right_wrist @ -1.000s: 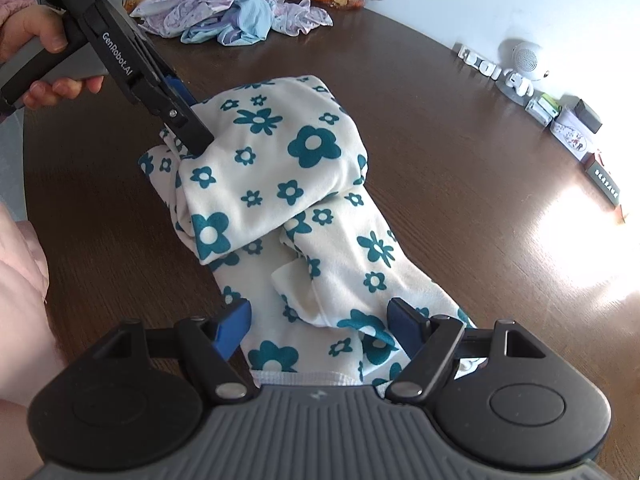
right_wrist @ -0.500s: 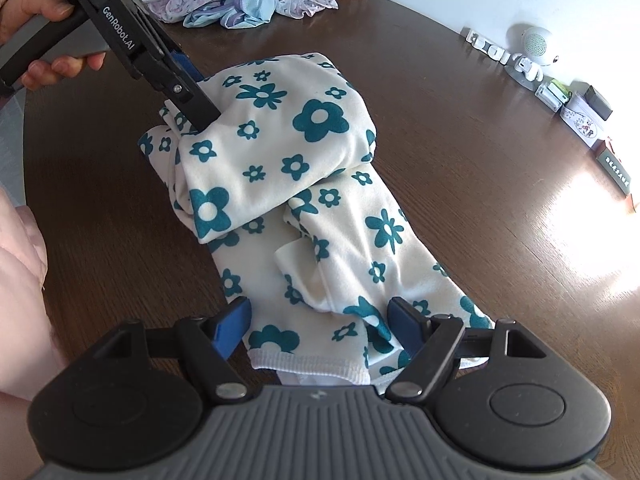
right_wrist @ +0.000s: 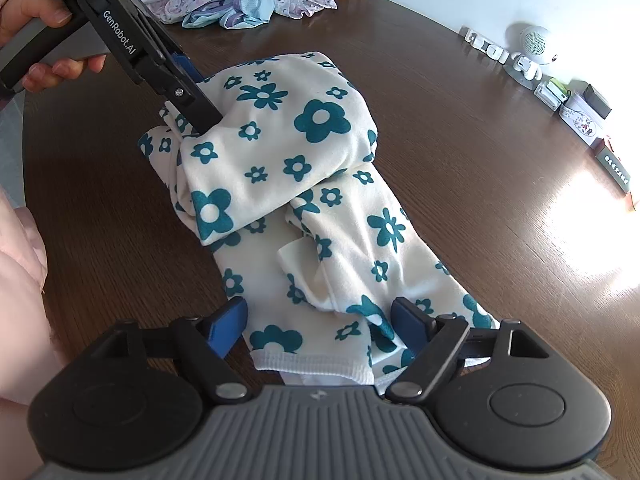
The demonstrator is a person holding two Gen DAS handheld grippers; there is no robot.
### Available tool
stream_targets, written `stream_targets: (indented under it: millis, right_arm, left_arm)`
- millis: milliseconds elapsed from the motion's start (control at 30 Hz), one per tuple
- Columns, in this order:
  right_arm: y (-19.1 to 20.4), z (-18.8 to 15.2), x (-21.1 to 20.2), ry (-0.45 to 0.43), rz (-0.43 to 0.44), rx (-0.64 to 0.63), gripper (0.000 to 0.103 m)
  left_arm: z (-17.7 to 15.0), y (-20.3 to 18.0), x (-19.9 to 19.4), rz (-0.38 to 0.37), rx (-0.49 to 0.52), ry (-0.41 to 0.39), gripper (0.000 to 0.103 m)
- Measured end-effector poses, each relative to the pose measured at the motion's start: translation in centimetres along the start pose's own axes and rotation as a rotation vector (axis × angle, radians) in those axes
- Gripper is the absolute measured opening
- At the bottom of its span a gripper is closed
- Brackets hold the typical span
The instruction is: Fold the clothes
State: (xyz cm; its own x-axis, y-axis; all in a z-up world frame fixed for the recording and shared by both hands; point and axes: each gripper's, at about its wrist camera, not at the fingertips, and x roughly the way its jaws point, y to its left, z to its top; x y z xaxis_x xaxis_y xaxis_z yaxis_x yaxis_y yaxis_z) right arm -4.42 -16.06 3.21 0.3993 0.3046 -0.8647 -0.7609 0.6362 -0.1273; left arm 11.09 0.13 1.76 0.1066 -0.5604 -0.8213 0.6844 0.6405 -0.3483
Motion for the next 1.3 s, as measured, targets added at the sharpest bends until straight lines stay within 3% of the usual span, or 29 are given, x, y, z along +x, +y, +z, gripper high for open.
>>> stream_targets:
  millis: [233, 433, 567, 833, 1300]
  right_arm:
    - [-0.1, -0.1, -0.1, 0.003, -0.001, -0.007, 0.081]
    - [-0.1, -0.4, -0.5, 0.026, -0.012, -0.031, 0.081]
    - [-1.1, -1.0, -1.0, 0.041, -0.015, 0.001, 0.081]
    - [-6.0, -0.9, -2.6, -0.054, -0.06, 0.163, 0.081]
    - [-7.5, 2.3, -0.3, -0.004, -0.027, 0.075, 0.081]
  left_arm:
    - [0.0, -0.4, -0.2, 0.035, 0.06, 0.0, 0.079]
    - [-0.4, -4.6, -0.4, 0.248, 0.391, -0.038, 0.08]
    - [-0.8, -5.9, 0.2, 0.302, 0.483, -0.039, 0.08]
    - [-1.8, -6.6, 0.6, 0.305, 0.52, -0.047, 0.079]
    - [-2.1, -6.1, 0.1, 0.28, 0.482, -0.051, 0.079]
